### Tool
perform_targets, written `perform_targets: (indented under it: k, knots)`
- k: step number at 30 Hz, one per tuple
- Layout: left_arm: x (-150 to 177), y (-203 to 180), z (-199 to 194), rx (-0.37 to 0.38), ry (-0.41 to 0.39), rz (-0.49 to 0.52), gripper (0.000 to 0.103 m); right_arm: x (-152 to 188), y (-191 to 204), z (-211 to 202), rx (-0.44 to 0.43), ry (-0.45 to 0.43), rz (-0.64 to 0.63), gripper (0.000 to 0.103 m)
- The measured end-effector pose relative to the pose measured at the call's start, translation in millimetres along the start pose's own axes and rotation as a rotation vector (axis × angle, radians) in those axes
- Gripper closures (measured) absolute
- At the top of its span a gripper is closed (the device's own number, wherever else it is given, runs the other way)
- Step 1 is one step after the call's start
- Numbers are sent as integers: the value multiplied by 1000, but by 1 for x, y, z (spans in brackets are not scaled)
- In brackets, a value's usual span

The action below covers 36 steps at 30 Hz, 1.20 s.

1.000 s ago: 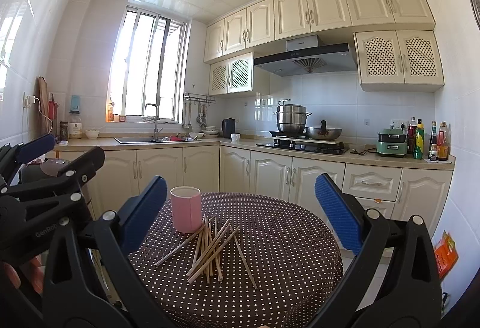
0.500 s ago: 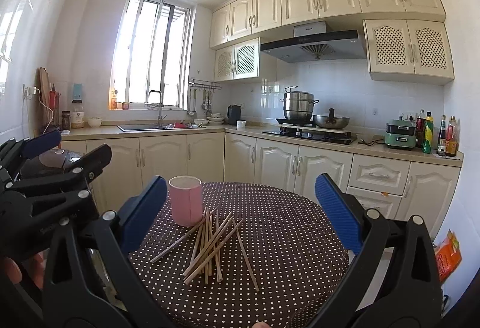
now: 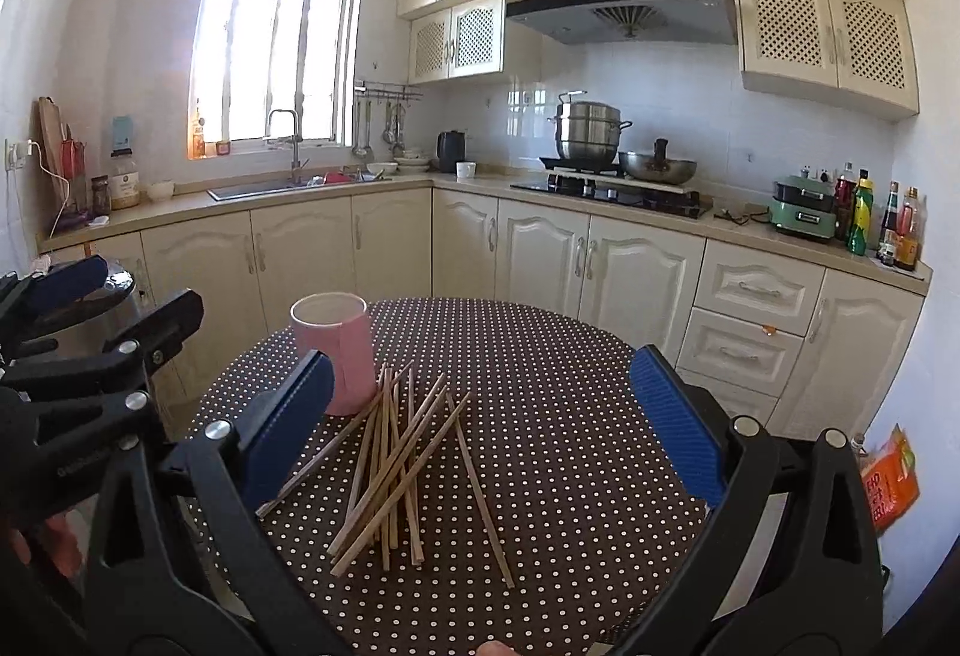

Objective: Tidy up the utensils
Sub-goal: 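Lower both grippers toward the wooden chopsticks beside the pink cup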

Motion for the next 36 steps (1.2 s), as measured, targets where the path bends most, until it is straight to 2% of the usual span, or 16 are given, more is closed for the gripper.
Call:
perform_targets:
  k: [8, 13, 14, 15, 17, 19, 20, 21, 23, 26, 29, 34, 36]
  knots:
    - [53, 18, 82, 111, 269, -82, 17, 30, -12, 51, -11, 146, 9, 6]
    - [83, 8, 122, 226, 405, -79, 18, 53, -18, 88, -76, 280, 49, 6]
    - [87, 4, 130, 239, 426, -74, 19, 58, -19, 98, -97, 318, 57, 10]
    - [90, 0, 138, 253, 440, -66, 21, 61, -18, 104, -116, 346, 58, 12]
    - [98, -9, 155, 264, 483, -34, 31, 67, -19, 122, -139, 416, 52, 18]
    - [103, -13, 170, 284, 525, -36, 36, 73, -18, 137, -162, 477, 44, 22]
    - [107, -14, 179, 298, 558, -43, 43, 75, -20, 147, -177, 514, 49, 27]
    - [109, -14, 185, 297, 585, -42, 46, 78, -22, 156, -191, 550, 53, 29]
    - [114, -17, 198, 288, 612, -19, 49, 82, -23, 172, -231, 629, 61, 36]
    - [117, -23, 209, 283, 633, 0, 55, 86, -19, 193, -257, 723, 7, 46]
    - [120, -31, 216, 277, 651, 31, 59, 92, -11, 211, -277, 813, -28, 52]
    - [123, -38, 225, 248, 689, 78, 64, 102, 2, 225, -299, 907, -120, 57]
    - [122, -43, 230, 254, 703, 89, 67, 105, 7, 231, -302, 936, -155, 67]
Point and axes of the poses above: each gripper's, at about its wrist camera, not at the fingertips, and z roughly the way its jaws point, y to its left, x to its underside, the point moved 4 cm from there along z, roughly the way its jaws point, and after that the axes turned 6 degrees about -y, right-handed, at the moved point
